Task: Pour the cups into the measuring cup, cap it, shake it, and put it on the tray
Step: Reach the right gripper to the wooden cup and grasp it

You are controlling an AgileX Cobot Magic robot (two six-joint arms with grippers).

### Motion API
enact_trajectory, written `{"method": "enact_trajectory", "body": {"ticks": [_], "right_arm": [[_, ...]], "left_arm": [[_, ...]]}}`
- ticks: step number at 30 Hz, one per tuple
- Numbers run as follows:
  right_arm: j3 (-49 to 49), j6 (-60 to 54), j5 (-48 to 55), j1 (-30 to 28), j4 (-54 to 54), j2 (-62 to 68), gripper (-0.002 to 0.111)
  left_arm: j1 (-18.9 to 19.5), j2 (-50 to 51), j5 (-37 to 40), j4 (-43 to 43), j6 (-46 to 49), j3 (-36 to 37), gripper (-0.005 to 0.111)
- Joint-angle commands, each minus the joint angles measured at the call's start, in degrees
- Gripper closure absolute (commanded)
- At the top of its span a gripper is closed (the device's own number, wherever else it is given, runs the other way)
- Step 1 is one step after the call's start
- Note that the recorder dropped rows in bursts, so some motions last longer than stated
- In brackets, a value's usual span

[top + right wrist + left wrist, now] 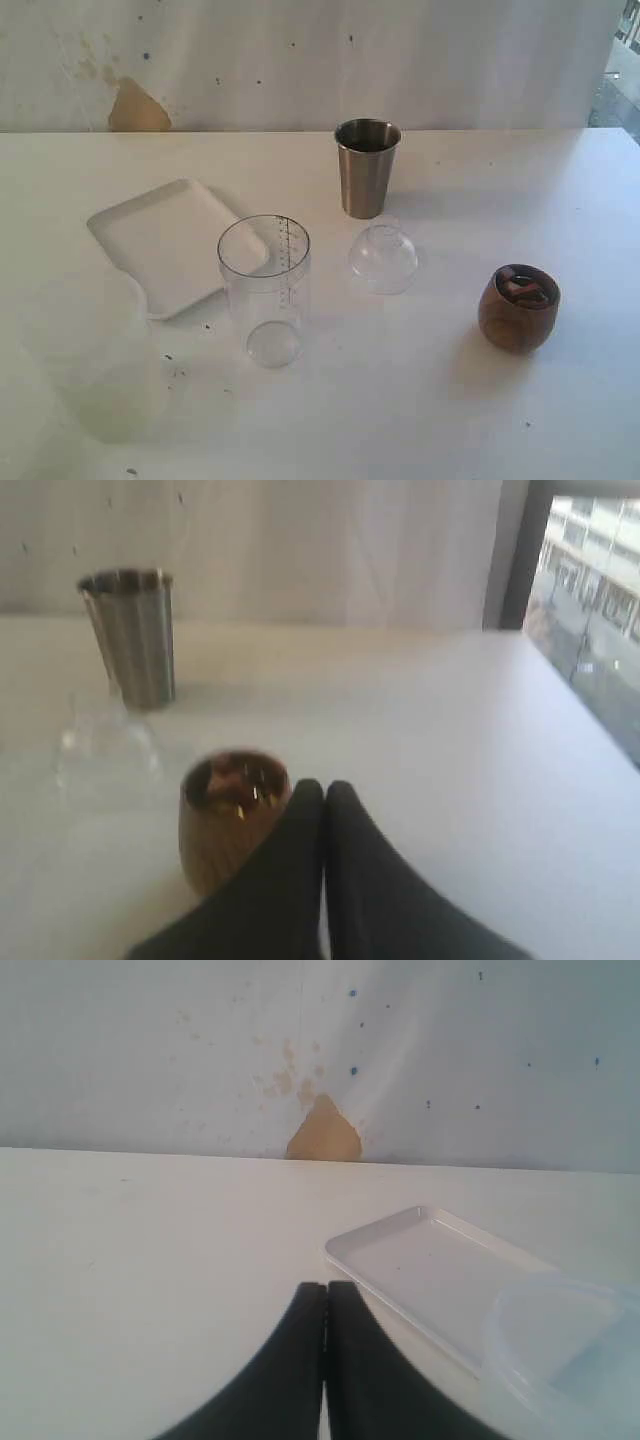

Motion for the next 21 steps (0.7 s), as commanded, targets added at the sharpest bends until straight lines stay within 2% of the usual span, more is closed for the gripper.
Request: {"method": "enact_trajectory", "body": {"ticks": [1, 4, 9, 11, 13, 14, 17, 18, 21], "right_arm": [[0.11, 0.31, -20.31, -0.07, 0.13, -0.39, 0.108], [0.11, 1.72, -32.05, -0.07, 0.13, -0.39, 0.108], [0.11, 1.36, -30.63, -0.07, 0.02, -0.39, 0.107], [0.11, 2.13, -29.85, -0.07, 0.02, -0.39, 0.1], [0.11, 4.15, -29.62, -0.07, -0.11, -0.27, 0.082], [0.11, 7.9, -29.62, -0.07, -0.35, 1.7, 0.053], [0.11, 13.55, -30.49, -0.07, -1.33, 8.4, 0.009], [0.11, 16.48, -32.7, -0.07, -6.03, 14.04, 0.003], [0.11, 20.01, -42.61, -0.07, -16.87, 30.05, 0.004]], "left_arm": [[0.2, -0.21, -0.41, -0.28, -0.15, 0.19, 0.106], [0.2, -0.21, -0.41, -0.28, -0.15, 0.19, 0.106], [0.2, -0.21, -0.41, -0.28, -0.15, 0.19, 0.106], [0.2, -0.21, -0.41, -0.28, -0.15, 0.19, 0.106], [0.2, -0.21, -0.41, -0.28, -0.15, 0.19, 0.106], [0.2, -0.21, -0.41, -0.28, -0.15, 0.19, 0.106], [0.2, -0.21, -0.41, -0.28, -0.15, 0.19, 0.106], [0.2, -0.21, -0.41, -0.28, -0.15, 0.19, 0.106], [0.2, -0.21, -0.41, -0.28, -0.15, 0.19, 0.106]]}}
